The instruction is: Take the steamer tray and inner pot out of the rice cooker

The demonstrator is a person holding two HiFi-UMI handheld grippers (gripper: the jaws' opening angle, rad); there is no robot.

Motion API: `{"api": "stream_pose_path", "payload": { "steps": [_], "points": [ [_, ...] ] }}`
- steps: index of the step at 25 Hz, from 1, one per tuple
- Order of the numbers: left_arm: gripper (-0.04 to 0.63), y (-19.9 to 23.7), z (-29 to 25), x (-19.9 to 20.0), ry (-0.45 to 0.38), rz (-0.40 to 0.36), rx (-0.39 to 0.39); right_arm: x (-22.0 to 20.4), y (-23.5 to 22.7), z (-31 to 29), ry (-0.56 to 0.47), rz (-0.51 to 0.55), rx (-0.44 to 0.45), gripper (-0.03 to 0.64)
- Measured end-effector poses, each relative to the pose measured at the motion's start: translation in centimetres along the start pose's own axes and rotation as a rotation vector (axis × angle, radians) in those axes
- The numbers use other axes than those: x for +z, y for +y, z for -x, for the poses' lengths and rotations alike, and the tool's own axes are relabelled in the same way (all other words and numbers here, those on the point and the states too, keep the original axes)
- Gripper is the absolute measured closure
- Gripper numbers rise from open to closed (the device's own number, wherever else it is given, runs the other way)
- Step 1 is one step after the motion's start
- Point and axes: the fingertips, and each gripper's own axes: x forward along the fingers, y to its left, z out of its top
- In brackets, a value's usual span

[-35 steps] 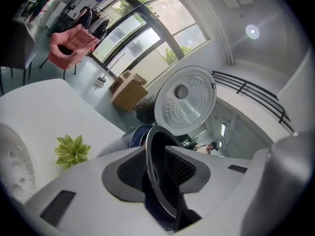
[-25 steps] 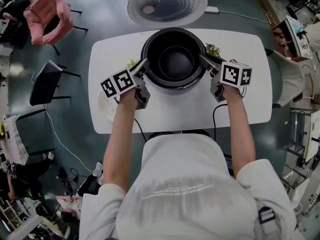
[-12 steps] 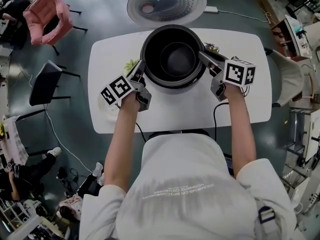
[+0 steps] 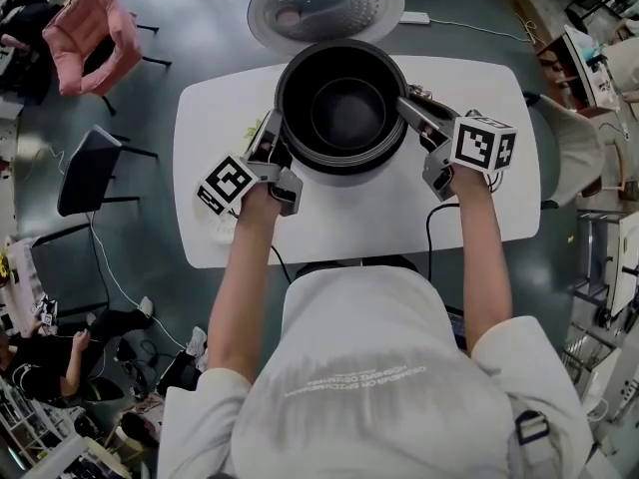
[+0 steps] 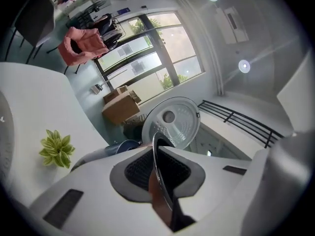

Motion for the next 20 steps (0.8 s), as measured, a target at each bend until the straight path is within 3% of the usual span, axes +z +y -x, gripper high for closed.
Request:
{"api": "stream_pose_path", "payload": {
  "steps": [7,13,20],
  "points": [
    [0.548,-1.4,-0.7,-0.5,0.004,0.164,-0.121,-0.4,-0.5,0.9,-0.012,-0.008,-0.012,0.518],
    [0.566,-1.4,-0.7,-1.0,0.064,0.065,-0.087,-1.1,-0.9,0.9,-0.002,0.004,-0.015,0.518],
    [0.563,-3.9,-1.4,0.4,0.063,0.008,-0.114,-0.2,-0.5,1.5,-0.012,0.037,-0.028,0.508]
  ]
}}
